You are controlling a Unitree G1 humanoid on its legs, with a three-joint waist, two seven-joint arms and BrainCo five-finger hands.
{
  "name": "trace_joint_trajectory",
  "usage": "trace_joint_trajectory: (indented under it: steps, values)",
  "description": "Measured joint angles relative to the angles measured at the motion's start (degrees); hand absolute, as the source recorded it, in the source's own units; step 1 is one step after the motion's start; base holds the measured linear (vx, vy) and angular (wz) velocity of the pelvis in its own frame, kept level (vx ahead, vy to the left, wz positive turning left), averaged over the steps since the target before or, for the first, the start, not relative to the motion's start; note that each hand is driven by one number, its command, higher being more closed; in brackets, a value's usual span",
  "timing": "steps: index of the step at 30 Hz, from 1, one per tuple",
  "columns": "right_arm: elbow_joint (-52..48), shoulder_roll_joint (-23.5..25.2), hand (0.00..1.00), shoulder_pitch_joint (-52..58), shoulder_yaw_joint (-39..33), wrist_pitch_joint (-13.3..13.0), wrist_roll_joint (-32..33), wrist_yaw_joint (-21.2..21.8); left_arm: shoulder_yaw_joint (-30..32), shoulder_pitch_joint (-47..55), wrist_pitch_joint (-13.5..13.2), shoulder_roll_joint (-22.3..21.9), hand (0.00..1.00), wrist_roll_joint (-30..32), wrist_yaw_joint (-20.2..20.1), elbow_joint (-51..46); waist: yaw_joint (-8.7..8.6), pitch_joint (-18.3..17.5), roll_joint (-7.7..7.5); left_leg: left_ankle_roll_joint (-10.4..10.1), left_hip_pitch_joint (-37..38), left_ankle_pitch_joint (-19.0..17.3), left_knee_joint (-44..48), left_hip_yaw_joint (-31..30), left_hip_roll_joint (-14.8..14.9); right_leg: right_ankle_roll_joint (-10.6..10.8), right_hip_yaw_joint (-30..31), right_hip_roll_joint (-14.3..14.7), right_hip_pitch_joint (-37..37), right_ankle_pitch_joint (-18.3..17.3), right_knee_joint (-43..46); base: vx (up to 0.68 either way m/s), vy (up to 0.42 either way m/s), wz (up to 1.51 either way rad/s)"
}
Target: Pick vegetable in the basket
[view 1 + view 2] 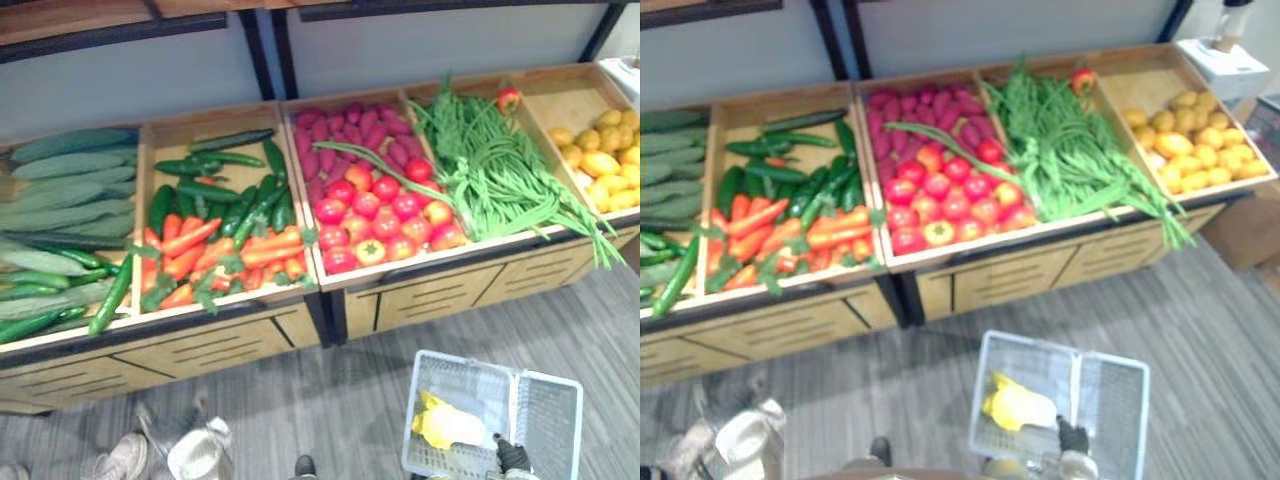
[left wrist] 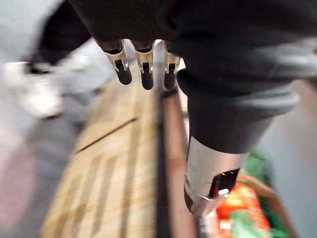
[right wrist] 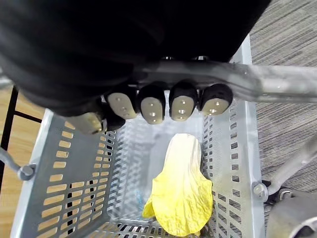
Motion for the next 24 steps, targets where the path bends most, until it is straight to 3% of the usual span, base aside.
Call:
trace_joint_trajectory:
  steps: [3, 10, 13, 24]
  values:
    - [-0.09, -0.57, 1.00, 0.11, 1.86, -1.08, 0.00, 0.04, -1.82, 0.34, 0.28, 4.82, 0.00, 11.71, 3.10, -6.70, -0.01, 0.03, -0.05, 0.63, -0.01, -0.13, -0.19, 0.13, -0.56, 0.09, 0.79, -0.37, -0.35, 0.41, -0.07, -0.05, 0.053, -0.03]
    - [-0.92, -1.17, 1.00, 0.05, 3.47, -1.68, 0.00, 0.90, -5.51, 1.67, -0.38, 12.47, 0.00, 21.33, 1.64, -11.77, -0.29, 0.06, 0.10, 1.04, -0.08, -0.08, -0.96, 2.98, -0.96, 0.20, 3.99, -0.17, -2.29, 1.95, -1.38, -0.01, 0.027, -0.22]
    - [-1.09, -1.44, 1.00, 0.00, 4.43, -1.81, 0.02, 1.35, -6.85, 1.18, -0.47, 16.25, 0.00, 23.07, 0.11, -10.48, -1.45, 0.04, 0.12, 1.14, -0.06, -0.16, -0.94, 3.36, -0.99, 0.08, 4.89, -0.03, -2.75, 2.12, -1.58, 0.04, -0.002, -0.16]
    - [-2.43, -5.03, 1.00, -2.44, 7.08, -2.15, -0.01, 2.51, -17.69, -6.47, -2.64, 27.44, 0.00, 23.30, -9.37, 2.90, -2.83, 2.21, 0.89, 2.13, -1.35, -1.58, 0.70, 6.81, -1.24, -0.02, 10.40, 0.07, -6.58, 3.58, -1.64, 0.01, 0.005, -0.23]
